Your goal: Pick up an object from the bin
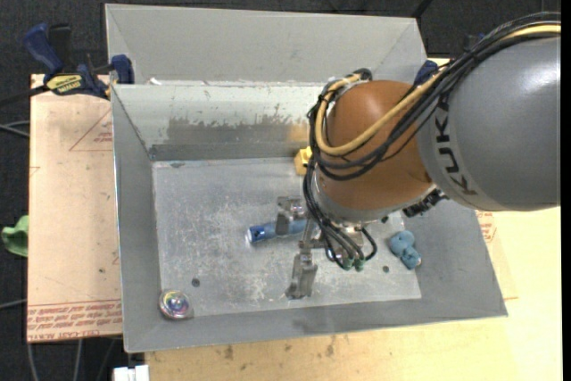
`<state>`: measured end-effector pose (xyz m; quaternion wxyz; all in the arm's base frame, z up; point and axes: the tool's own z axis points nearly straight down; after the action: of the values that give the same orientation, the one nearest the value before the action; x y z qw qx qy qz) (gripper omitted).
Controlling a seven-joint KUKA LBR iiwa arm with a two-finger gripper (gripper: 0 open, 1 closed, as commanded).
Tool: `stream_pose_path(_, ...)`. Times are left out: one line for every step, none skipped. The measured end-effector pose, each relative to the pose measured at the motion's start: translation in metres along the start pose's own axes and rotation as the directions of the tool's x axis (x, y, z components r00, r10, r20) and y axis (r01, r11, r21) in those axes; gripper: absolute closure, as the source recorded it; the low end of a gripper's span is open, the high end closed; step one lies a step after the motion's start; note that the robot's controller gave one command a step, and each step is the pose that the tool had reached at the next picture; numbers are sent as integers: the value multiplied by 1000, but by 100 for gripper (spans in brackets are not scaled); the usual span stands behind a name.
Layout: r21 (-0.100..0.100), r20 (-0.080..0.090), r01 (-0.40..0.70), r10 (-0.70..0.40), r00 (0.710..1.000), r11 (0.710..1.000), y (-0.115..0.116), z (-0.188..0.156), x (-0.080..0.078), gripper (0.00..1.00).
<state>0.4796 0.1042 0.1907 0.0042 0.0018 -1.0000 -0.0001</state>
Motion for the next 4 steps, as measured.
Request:
stream_pose_path(0,8,104,-104,995,995,22,124,-90,0)
stream_pose_path(2,13,25,-25,1000,1000,-38,101,-96,0)
stream_pose_path(-1,10,30,-30,999,1000,-34,102,-95,100)
stream_pose_path(0,19,26,-26,1000,1000,-54,41,-135,100)
